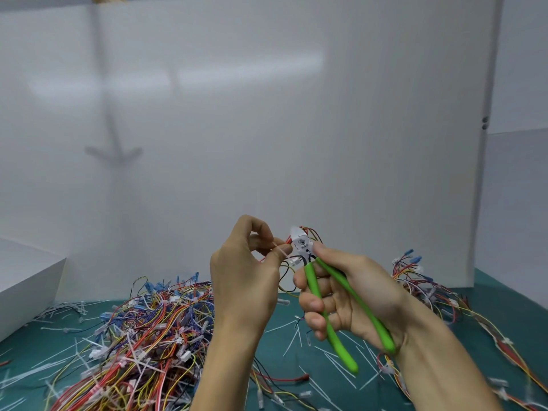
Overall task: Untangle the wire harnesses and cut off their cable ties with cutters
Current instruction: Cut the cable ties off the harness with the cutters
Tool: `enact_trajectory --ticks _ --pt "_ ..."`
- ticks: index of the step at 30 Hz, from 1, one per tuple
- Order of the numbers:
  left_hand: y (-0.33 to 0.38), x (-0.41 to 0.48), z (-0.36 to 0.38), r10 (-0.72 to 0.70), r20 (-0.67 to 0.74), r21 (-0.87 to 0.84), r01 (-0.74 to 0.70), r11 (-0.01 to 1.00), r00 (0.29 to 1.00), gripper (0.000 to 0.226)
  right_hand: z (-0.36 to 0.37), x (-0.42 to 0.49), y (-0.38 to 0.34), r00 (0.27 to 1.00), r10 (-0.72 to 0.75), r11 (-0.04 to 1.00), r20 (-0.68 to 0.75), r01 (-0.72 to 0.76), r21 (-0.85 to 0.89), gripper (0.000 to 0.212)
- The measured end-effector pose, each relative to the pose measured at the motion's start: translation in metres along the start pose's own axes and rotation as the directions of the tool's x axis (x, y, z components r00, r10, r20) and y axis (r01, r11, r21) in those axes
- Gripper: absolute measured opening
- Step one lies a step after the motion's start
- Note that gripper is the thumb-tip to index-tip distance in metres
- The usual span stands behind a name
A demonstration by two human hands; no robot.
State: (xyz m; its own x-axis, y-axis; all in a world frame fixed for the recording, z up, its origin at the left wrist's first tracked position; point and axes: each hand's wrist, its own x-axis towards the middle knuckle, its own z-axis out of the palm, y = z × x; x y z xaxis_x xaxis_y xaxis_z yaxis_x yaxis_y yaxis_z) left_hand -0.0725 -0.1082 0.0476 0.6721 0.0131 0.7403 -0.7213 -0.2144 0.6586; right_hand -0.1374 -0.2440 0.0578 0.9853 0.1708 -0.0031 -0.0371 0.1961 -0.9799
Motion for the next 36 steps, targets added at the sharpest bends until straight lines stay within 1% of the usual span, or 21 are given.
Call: enact_trajectory --ticks 2,4,6,8,11,15,18,22,23,25,27,29,30,31,34,36 --pt "-0.002 0.002 -0.002 -0.047 -0.008 -0.023 0.047 0.999 0.999 0.033 -0.002 0.001 0.000 0.999 -0.040 0.999 0.011 0.040 -0.031 0.058" --pt "-0.004 0.004 -0.005 -0.125 -0.004 -0.073 0.124 0.990 0.992 0.030 -0.005 0.002 -0.001 0.997 -0.079 0.994 0.010 0.079 -0.078 0.062" --pt "-0.007 0.006 -0.007 -0.211 0.024 -0.144 0.213 0.966 0.977 0.028 -0.006 0.002 -0.001 0.993 -0.120 0.990 -0.015 0.118 -0.082 0.065" --pt "-0.009 0.007 -0.008 -0.295 0.074 -0.226 0.304 0.925 0.953 0.026 -0.007 0.002 -0.001 0.985 -0.162 0.986 -0.061 0.159 -0.053 0.068" --pt "-0.010 0.008 -0.008 -0.398 0.161 -0.340 0.429 0.837 0.903 0.024 -0.005 0.002 -0.002 0.975 -0.187 0.981 -0.122 0.179 -0.071 0.071" --pt "-0.009 0.010 -0.005 -0.492 0.245 -0.414 0.549 0.726 0.835 0.021 -0.003 0.001 -0.003 0.963 -0.200 0.978 -0.179 0.183 -0.103 0.064" --pt "-0.008 0.009 0.000 -0.547 0.300 -0.454 0.621 0.639 0.782 0.013 -0.002 0.002 -0.002 0.941 -0.228 0.962 -0.250 0.177 -0.209 0.048" --pt "-0.004 0.009 0.005 -0.576 0.347 -0.476 0.668 0.572 0.740 0.031 0.000 0.003 0.000 0.882 -0.298 0.922 -0.364 0.168 -0.348 0.022" --pt "-0.003 0.009 0.005 -0.575 0.360 -0.475 0.675 0.565 0.735 0.034 0.000 0.003 0.001 0.862 -0.321 0.907 -0.393 0.161 -0.389 0.018" --pt "-0.002 0.010 0.004 -0.567 0.386 -0.489 0.683 0.543 0.727 0.036 -0.001 0.003 0.002 0.820 -0.369 0.870 -0.438 0.140 -0.472 0.016" --pt "-0.002 0.010 0.003 -0.556 0.390 -0.501 0.676 0.540 0.734 0.028 -0.003 0.004 0.002 0.780 -0.421 0.832 -0.463 0.129 -0.539 0.018" --pt "-0.004 0.009 0.002 -0.538 0.387 -0.500 0.661 0.559 0.748 0.011 -0.004 0.005 0.003 0.734 -0.473 0.801 -0.488 0.128 -0.584 0.019" --pt "-0.005 0.009 0.002 -0.531 0.390 -0.501 0.657 0.563 0.752 0.007 -0.004 0.004 0.002 0.719 -0.492 0.786 -0.491 0.125 -0.605 0.018" --pt "-0.006 0.009 0.002 -0.526 0.393 -0.503 0.655 0.563 0.754 0.008 -0.004 0.004 0.002 0.719 -0.500 0.776 -0.482 0.125 -0.619 0.017" --pt "-0.005 0.009 0.002 -0.505 0.410 -0.529 0.649 0.547 0.760 0.014 -0.001 0.003 0.002 0.775 -0.479 0.773 -0.413 0.149 -0.617 0.014" --pt "-0.004 0.009 0.001 -0.476 0.437 -0.546 0.645 0.534 0.763 0.017 0.002 0.005 0.004 0.781 -0.480 0.747 -0.399 0.125 -0.654 0.017"
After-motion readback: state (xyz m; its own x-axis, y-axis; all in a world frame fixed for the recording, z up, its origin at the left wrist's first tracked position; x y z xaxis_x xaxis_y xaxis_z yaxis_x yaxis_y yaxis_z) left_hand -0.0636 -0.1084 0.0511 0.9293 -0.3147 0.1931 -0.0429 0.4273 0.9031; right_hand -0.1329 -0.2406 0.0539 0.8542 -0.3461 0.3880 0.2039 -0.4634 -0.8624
